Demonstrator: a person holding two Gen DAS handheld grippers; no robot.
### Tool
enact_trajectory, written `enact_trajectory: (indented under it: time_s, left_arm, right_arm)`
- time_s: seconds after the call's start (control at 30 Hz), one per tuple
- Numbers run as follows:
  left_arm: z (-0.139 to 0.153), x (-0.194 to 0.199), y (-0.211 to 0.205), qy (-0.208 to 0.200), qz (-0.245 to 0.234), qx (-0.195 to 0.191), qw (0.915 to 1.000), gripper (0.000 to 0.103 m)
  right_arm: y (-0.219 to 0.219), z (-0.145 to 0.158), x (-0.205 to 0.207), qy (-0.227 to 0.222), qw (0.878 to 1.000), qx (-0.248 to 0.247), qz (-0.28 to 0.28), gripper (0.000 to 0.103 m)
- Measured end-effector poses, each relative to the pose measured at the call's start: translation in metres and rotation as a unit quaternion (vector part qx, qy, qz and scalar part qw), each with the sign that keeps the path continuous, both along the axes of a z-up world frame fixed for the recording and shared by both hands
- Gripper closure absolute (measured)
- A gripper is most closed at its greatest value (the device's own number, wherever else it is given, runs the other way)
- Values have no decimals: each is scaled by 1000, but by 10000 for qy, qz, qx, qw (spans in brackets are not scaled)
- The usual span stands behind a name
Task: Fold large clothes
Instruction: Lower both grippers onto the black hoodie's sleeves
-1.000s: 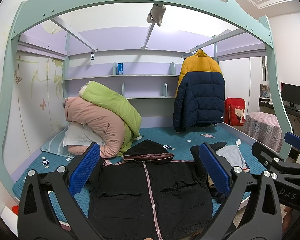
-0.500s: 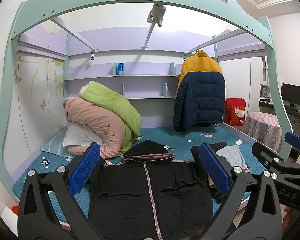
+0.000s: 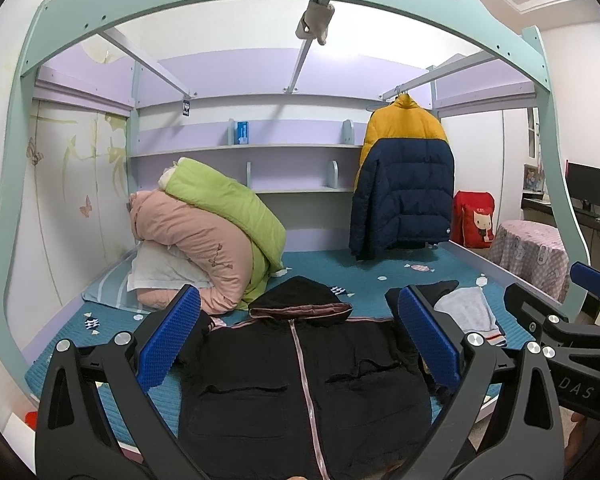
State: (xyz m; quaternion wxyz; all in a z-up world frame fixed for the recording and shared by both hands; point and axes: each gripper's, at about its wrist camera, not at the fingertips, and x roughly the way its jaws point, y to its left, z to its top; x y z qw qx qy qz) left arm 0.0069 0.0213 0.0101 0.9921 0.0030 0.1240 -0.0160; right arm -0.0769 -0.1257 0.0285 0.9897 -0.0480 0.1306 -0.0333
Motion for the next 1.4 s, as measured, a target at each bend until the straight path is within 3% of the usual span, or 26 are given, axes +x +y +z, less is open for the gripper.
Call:
enact_trajectory:
  time_s: [0.27,0.37,0.53,0.87,0.93,1.03,1.23,1.4]
  left_arm:
    - [-41,53,16,609,18,-55,9981,5]
    - [-68,83,29,1041,5,-199,9944,4]
    - [-124,130,48,1629,153,-115,9865,4]
    - [-250,222,132,2948,352,-594,9531,4]
    - [-274,240,160,3296,590,-632,9402,4]
    - [-296,261,205,3525,980,-776,9274,4]
    - [-328,308,335,3534,1720,-1635,9049,4]
    - [-339,337,411,3148,2007,-2557,8917,4]
  right_arm:
    - [5,-33,49,561,9984,9,21,7]
    - [9,-56,77,922,9957,40,56,7]
    - [24,-101,128,1565,9875,-7,161,7]
    - [77,-200,234,2940,9534,161,666,7]
    - [90,-219,257,3126,9462,205,814,7]
    - [113,-246,290,3321,9386,153,925,7]
    - [148,-288,344,3616,9270,188,981,7]
    - [176,-311,383,3591,9273,115,1051,7]
